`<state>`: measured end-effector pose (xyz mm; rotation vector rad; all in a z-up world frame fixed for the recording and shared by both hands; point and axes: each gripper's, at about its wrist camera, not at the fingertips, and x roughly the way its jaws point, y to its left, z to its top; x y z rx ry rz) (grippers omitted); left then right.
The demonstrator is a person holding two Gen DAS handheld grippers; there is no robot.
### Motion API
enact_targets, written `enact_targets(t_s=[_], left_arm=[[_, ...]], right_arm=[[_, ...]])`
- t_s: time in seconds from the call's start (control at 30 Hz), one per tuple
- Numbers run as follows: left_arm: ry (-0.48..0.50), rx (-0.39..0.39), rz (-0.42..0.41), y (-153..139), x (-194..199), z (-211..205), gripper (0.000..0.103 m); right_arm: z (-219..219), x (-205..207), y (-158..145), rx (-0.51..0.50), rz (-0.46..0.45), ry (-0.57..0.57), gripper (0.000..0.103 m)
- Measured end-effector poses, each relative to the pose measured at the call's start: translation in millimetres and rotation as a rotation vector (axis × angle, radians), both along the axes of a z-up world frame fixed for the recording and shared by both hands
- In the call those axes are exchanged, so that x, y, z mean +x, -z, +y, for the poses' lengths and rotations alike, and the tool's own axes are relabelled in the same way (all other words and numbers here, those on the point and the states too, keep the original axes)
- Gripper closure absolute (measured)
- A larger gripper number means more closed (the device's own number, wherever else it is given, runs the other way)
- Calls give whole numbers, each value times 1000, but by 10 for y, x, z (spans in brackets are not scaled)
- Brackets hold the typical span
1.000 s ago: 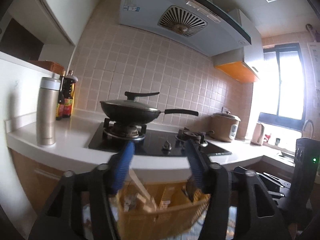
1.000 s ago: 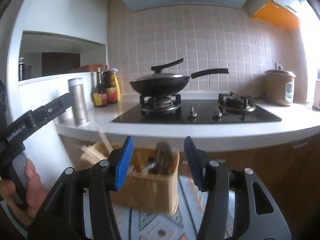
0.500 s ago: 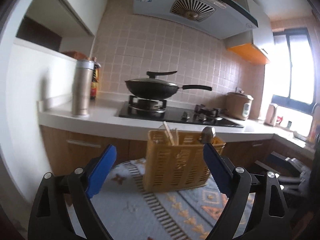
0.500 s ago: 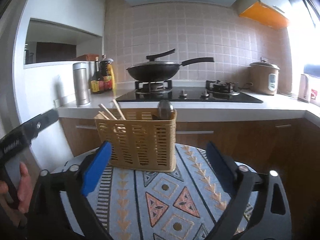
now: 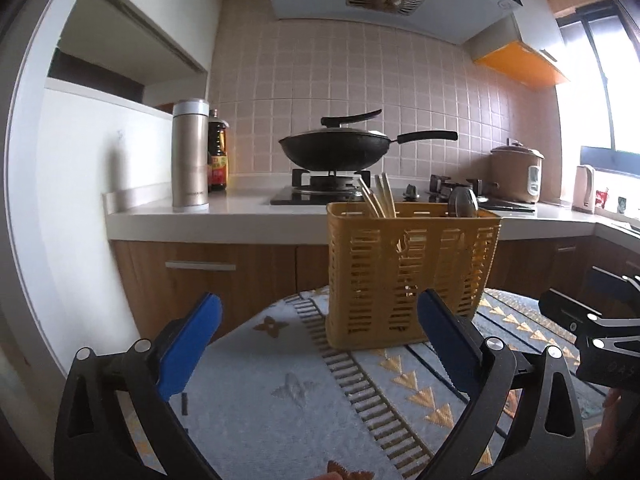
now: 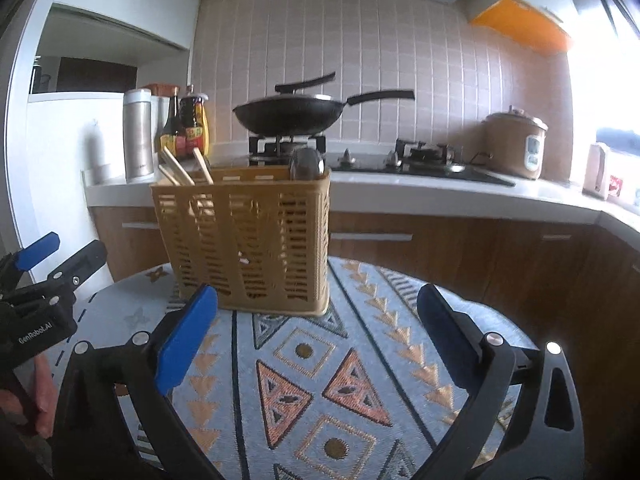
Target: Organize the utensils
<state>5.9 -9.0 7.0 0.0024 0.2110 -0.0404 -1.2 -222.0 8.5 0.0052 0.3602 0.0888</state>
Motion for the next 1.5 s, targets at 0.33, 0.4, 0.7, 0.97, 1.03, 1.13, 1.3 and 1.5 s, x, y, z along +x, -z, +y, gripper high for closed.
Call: enact_targets(t_s=[0.33, 0.4, 0.7, 0.97, 1.03, 1.13, 1.3, 1.5], left_arm=[[-33, -8, 27, 45, 64, 44, 8], [-31, 4, 21, 39, 53, 19, 8], [-26, 24, 23, 44, 47, -28, 8], [-21, 28, 25, 43, 52, -21, 8], [-18, 28, 27, 44, 53, -23, 8], [-16, 30, 29, 43, 58, -33, 8], [-11, 32, 28, 42, 57, -48, 8], [-8, 38, 29, 44, 53, -69, 8]], right_arm=[[-78, 97, 80, 35, 52, -1, 7], [-53, 99, 85, 22, 52, 0, 7], [1, 76, 90, -6, 44, 2, 8], [7, 84, 91, -10, 47, 4, 7], [9, 86, 93, -11, 49, 4, 8], [10, 92, 102, -11, 53, 6, 8], [4, 106, 111, -11, 56, 0, 8], [8, 108, 114, -10, 56, -2, 8]])
